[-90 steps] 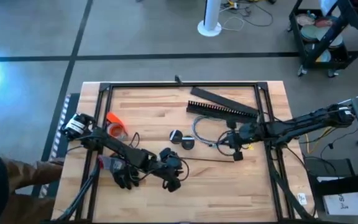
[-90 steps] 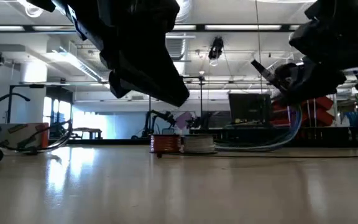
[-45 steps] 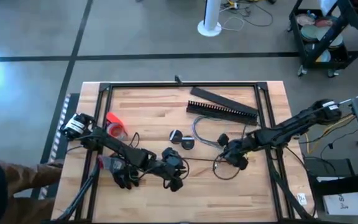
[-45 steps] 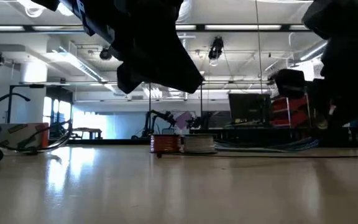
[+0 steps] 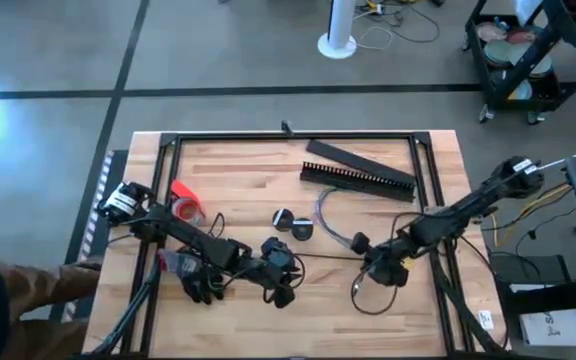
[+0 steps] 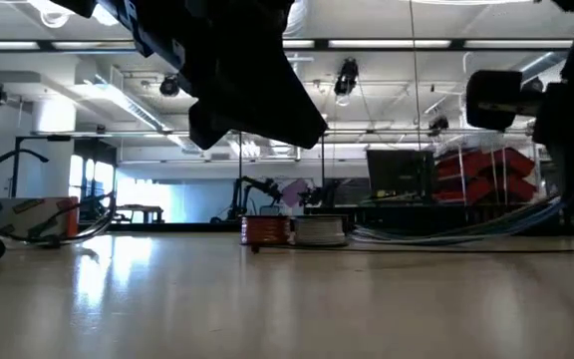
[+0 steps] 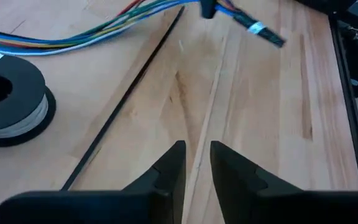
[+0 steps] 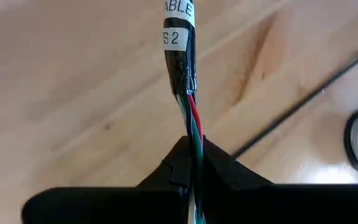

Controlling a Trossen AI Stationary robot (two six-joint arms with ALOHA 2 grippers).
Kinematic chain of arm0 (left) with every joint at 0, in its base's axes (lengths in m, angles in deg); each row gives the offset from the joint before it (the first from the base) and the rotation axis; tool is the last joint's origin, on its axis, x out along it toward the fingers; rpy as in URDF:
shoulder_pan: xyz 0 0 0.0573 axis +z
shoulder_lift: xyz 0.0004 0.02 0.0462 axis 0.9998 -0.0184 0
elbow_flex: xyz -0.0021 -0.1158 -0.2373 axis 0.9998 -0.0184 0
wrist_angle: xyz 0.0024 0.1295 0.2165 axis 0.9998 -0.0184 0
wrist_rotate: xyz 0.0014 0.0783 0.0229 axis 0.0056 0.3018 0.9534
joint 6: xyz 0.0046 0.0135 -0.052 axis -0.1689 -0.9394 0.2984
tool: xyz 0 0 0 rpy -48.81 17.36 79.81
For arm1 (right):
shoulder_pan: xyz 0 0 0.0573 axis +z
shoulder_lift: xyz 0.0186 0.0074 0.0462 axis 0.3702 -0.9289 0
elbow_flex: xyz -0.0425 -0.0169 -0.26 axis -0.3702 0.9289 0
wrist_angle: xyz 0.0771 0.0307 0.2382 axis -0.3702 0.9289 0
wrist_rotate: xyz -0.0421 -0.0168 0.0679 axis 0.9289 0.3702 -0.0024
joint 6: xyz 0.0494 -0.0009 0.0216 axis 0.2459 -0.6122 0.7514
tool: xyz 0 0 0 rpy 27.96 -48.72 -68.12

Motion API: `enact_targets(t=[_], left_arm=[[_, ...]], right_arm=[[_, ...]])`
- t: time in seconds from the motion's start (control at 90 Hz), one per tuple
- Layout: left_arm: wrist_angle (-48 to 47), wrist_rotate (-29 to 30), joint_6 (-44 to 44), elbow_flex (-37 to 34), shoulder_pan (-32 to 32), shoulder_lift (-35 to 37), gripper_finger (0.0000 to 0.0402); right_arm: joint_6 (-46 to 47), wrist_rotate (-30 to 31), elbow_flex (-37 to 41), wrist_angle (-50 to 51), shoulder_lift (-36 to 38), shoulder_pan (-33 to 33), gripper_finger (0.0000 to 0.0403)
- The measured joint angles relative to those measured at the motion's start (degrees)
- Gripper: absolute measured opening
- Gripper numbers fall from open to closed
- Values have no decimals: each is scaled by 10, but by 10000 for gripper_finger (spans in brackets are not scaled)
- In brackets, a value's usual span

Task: Ziptie cables
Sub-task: Wrap the black zip tie on the cables

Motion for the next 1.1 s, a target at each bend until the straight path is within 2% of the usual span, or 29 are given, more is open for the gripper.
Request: enact_targets(t=[0.344, 0.511, 0.778, 0.922, 1.1], left_arm=[[0, 0, 0, 0, 0, 0, 61], [0, 0, 2, 0, 0, 0, 65], [6, 0, 7, 0, 0, 0, 62], [11, 0, 7, 0, 0, 0, 65], [11, 0, 7, 0, 0, 0, 62]], right_arm=[[60, -10, -29, 24, 0, 64, 0], [88, -6, -70, 67, 0, 92, 0], [130, -6, -115, 73, 0, 137, 0], [151, -5, -115, 63, 0, 154, 0], [187, 21, -116, -13, 0, 155, 0]])
